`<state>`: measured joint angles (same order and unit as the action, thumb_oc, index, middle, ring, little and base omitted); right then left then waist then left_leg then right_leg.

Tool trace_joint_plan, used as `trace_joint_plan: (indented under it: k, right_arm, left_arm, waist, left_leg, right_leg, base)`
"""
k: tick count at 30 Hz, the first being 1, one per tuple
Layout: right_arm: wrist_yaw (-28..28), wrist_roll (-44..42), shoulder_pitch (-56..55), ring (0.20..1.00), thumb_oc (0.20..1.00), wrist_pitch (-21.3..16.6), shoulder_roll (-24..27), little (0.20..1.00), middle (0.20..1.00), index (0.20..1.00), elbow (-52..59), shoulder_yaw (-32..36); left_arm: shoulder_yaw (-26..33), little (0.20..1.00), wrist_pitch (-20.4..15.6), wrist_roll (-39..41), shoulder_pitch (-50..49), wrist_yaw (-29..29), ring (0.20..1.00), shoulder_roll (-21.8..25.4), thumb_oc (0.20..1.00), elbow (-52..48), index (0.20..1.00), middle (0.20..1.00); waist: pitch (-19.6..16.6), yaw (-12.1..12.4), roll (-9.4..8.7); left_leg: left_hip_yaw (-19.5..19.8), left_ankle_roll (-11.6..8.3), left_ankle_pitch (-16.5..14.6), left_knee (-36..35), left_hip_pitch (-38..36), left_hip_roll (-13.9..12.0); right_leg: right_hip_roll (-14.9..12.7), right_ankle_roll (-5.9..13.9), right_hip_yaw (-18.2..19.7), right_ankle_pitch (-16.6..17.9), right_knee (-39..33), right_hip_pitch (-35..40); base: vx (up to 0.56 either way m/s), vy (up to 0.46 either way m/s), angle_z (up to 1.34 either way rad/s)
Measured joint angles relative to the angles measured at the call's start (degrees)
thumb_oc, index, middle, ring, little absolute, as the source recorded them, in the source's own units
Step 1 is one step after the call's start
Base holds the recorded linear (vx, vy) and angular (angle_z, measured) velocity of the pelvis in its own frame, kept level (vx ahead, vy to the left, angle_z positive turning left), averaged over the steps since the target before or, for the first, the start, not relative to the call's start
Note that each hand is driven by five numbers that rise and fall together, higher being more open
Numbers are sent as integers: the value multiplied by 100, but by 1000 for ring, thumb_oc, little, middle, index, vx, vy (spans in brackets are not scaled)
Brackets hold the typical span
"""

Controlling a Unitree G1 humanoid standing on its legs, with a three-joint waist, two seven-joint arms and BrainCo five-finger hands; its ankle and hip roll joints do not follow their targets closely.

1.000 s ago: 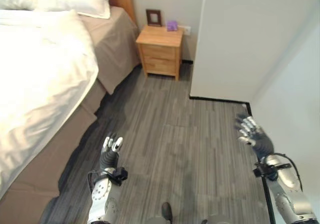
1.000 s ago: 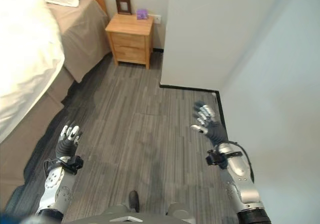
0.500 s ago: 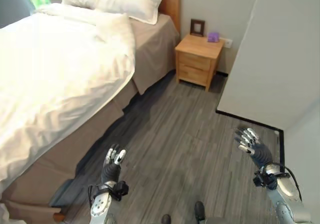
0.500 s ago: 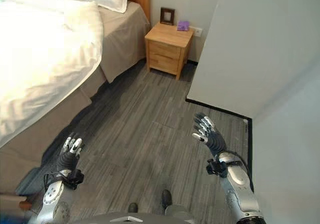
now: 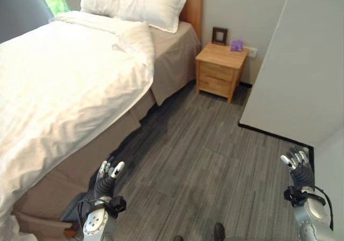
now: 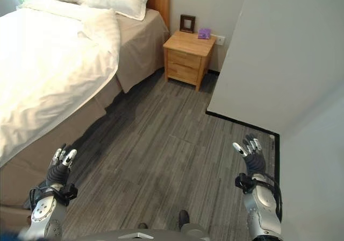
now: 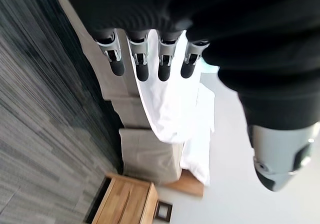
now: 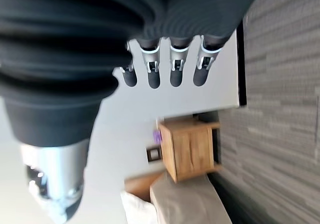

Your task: Making the bed.

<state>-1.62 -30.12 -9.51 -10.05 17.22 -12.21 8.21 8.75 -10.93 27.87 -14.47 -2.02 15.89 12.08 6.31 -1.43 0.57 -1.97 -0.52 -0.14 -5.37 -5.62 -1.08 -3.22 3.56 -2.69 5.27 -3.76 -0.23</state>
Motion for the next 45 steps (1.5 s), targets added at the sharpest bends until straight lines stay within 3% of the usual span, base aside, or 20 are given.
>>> trace_joint_plan:
  k: [7, 9, 11, 12, 14, 18, 19, 21, 23, 24, 27, 29, 33, 36, 38, 39, 40, 41, 43, 45]
  right_arm:
    - [-39, 102, 154, 1000, 1000, -50, -139, 1000, 1000, 1000, -53, 19]
    - [-64, 109, 77, 1000, 1000, -43, -129, 1000, 1000, 1000, -40, 77]
    - [-51, 104, -67, 1000, 1000, -118, -234, 1000, 1000, 1000, 24, 36]
    - [-62, 95, -100, 1000, 1000, -78, -91, 1000, 1000, 1000, -43, -28]
    - [-74, 105, -203, 1000, 1000, -41, -67, 1000, 1000, 1000, -44, -8]
    - [26, 115, 5, 1000, 1000, 6, 108, 1000, 1000, 1000, -286, -110]
    - [76, 96, 63, 1000, 1000, 13, 186, 1000, 1000, 1000, -321, -104]
    - [126, 30, 184, 1000, 1000, -106, 394, 1000, 1000, 1000, -85, -21]
    - [82, -39, 126, 1000, 1000, -139, 237, 1000, 1000, 1000, -122, 93]
    - [-61, -155, 156, 1000, 1000, -152, 211, 1000, 1000, 1000, -337, 96]
    - [-77, -178, 163, 1000, 1000, -170, 380, 1000, 1000, 1000, -316, 48]
    - [-73, -174, 127, 1000, 1000, -164, 468, 1000, 1000, 1000, -342, -17]
    - [-41, -127, 80, 1000, 1000, -161, 473, 1000, 1000, 1000, -557, -187]
    - [-21, -111, 59, 1000, 1000, -116, 457, 1000, 1000, 1000, -534, -206]
    - [-29, -88, 33, 1000, 1000, -51, 443, 1000, 1000, 1000, -511, -280]
    - [-29, 3, -17, 1000, 1000, -52, 452, 1000, 1000, 1000, -518, -356]
    - [-28, 103, -42, 1000, 1000, -34, 367, 1000, 1000, 1000, -540, -449]
    - [30, 182, -160, 1000, 1000, -26, 337, 1000, 1000, 1000, -452, -562]
    - [81, 262, -230, 1000, 1000, -26, 212, 1000, 1000, 1000, -203, -500]
    - [116, 276, -173, 1000, 1000, -33, 176, 1000, 1000, 1000, -157, -462]
  left_arm:
    - [-289, 1000, 4, -180, 600, -52, 1000, 203, 1000, 157, 1000, 1000]
    - [-415, 1000, 3, -158, 609, 4, 1000, 230, 1000, -172, 1000, 1000]
    - [-405, 1000, -35, -120, 849, 8, 1000, 439, 1000, -199, 1000, 1000]
    - [-322, 1000, -5, -101, 1134, -8, 1000, 315, 1000, 82, 1000, 1000]
    - [-397, 1000, -21, -108, 1186, -6, 1000, 131, 1000, -1, 1000, 1000]
    - [-681, 1000, -42, -94, 1172, 18, 1000, 24, 1000, -210, 1000, 1000]
    - [-686, 1000, -38, 14, 1193, 23, 1000, -54, 1000, -207, 1000, 1000]
    - [-600, 1000, -17, 216, 1212, 2, 1000, -240, 1000, -71, 1000, 1000]
    - [-637, 1000, -49, 346, 1150, 10, 1000, -160, 1000, -248, 1000, 1000]
    - [-738, 1000, -32, 350, 1073, -5, 1000, -164, 1000, -192, 1000, 1000]
    - [-710, 1000, -17, 358, 962, 0, 1000, -211, 1000, -45, 1000, 1000]
    - [-727, 1000, -20, 356, 923, 18, 1000, -193, 1000, 20, 1000, 1000]
    - [-553, 1000, -28, 351, 727, 22, 1000, -246, 1000, 180, 1000, 1000]
    - [-295, 1000, -20, 344, 679, -20, 1000, -246, 1000, 236, 1000, 1000]
    - [-53, 1000, -33, 353, 513, -46, 1000, -304, 1000, 209, 1000, 1000]
    - [-18, 1000, -35, 358, 442, -54, 1000, -338, 1000, 208, 1000, 1000]
    - [-9, 1000, -34, 372, 421, -55, 1000, -304, 1000, 241, 1000, 1000]
    - [-50, 1000, -38, 517, 398, -70, 1000, -376, 1000, 182, 1000, 1000]
    - [-61, 1000, -19, 574, 568, -185, 1000, -388, 1000, 205, 1000, 1000]
    - [-36, 1000, -28, 567, 728, -201, 1000, -392, 1000, 211, 1000, 1000]
  waist:
    - [583, 13, 193]
    - [564, -237, 308]
    - [535, -547, -95]
    - [581, -604, -134]
    - [483, -651, 159]
    - [436, -701, 88]
    - [436, -682, -20]
    - [351, -472, -24]
    - [382, -423, -386]
    - [346, -238, -598]
    - [353, -74, -510]
    - [292, 14, -338]
    - [153, 270, -106]
    - [102, 359, -223]
    - [-136, 336, -385]
    - [-242, 342, -282]
    - [-312, 337, -443]
    - [-384, 493, -557]
    - [-251, 265, -599]
    - [-198, 308, -546]
  left_leg:
    - [-16, 287, -244, 391, -26, 199]
    - [211, 154, -361, 233, 174, 37]
    - [23, 318, -754, 1542, 620, 433]
    - [308, 92, -1380, 1957, 491, 336]
    - [483, 5, -1436, 1947, 635, -12]
    - [1052, -415, -1424, 2470, 472, -466]
    - [1056, -591, -1319, 3379, 861, -467]
    - [930, -633, -287, 4917, 1582, -561]
    - [650, -436, 812, 6161, 2297, -630]
    - [440, -405, 477, 6338, 2563, -410]
    - [-72, -370, 328, 4678, 2738, -70]
    - [-525, -259, 398, 2515, 2615, -49]
    - [-606, -203, 425, 103, 2237, 59]
    - [-1426, -70, 514, 529, 2379, 72]
    - [-2080, 408, 488, 768, 2013, 179]
    - [-1928, 874, 867, 556, 1821, 160]
    - [-1864, 951, 815, 479, 1652, 269]
    - [-1910, 1075, 607, 317, 1368, 322]
    - [-1581, 909, 505, 334, 1034, 460]
    - [-1302, 949, 215, 383, 732, 531]
  right_leg:
    - [-565, 374, -388, -451, 3810, -1849]
    - [-560, 380, -255, -800, 2930, -2228]
    - [-813, 886, 602, -997, 1464, -1936]
    - [-758, 770, 908, -448, 799, -1456]
    - [-565, 746, 385, -430, 842, -1428]
    - [-47, 399, -159, -492, 1457, -1270]
    - [-19, 242, -180, -504, 1343, -1124]
    - [227, -357, -397, -806, 1739, -1000]
    - [217, -751, -458, -1141, 2002, -755]
    - [195, -741, -346, -1112, 1754, -520]
    - [361, -834, -342, -1009, 939, 198]
    - [582, -745, -306, -1019, 444, 648]
    - [955, -784, -124, -1394, 192, 1291]
    - [936, -583, 15, -1612, -46, 1752]
    - [833, -355, 245, -1763, 52, 2044]
    - [887, -161, 342, -1885, 314, 2100]
    - [763, -56, 338, -1972, 647, 2046]
    - [499, 404, 272, -2102, 1917, 1544]
    - [269, 832, 74, -1417, 4181, 752]
    - [32, 767, 80, -1464, 5104, 134]
  base:
    - [160, 77, -1]
    - [567, -148, 61]
    - [558, -213, 88]
    - [602, -333, 70]
    - [479, -268, 57]
    - [460, -295, 45]
    - [541, -529, -39]
    - [651, -579, -39]
    - [414, -153, 10]
    - [383, -93, -31]
    - [623, -64, -19]
    - [719, 39, -14]
    - [584, 27, -24]
    - [538, 68, -29]
    - [466, 82, -34]
    - [343, 75, -31]
    - [424, 130, -50]
    - [413, 127, -25]
    - [375, 96, 40]
    - [572, 119, 53]
